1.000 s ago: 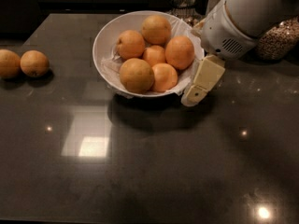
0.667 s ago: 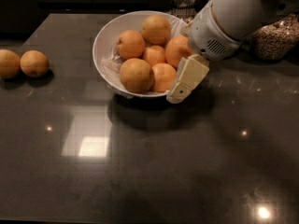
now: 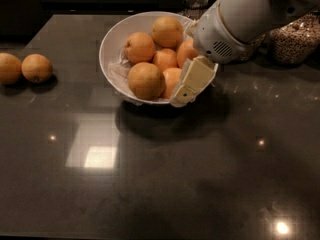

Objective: Pick orange from white bowl

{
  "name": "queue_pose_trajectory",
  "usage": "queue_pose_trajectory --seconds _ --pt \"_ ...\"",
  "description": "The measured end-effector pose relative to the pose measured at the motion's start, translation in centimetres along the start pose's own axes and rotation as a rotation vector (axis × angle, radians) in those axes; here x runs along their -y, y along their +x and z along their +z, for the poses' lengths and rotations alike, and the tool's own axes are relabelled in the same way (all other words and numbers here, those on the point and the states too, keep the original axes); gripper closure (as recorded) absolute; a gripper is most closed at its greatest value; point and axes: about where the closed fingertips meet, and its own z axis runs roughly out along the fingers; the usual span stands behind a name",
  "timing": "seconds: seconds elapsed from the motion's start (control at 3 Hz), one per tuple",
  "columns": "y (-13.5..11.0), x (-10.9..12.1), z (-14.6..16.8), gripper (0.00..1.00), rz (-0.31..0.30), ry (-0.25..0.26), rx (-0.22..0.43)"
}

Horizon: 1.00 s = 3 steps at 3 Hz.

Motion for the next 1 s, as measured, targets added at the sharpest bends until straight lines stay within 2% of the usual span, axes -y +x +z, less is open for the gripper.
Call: queue_pose_trajectory --seconds 1.0 --pt "-1.3 0.0 3.3 0.05 -0.038 -0.037 0.049"
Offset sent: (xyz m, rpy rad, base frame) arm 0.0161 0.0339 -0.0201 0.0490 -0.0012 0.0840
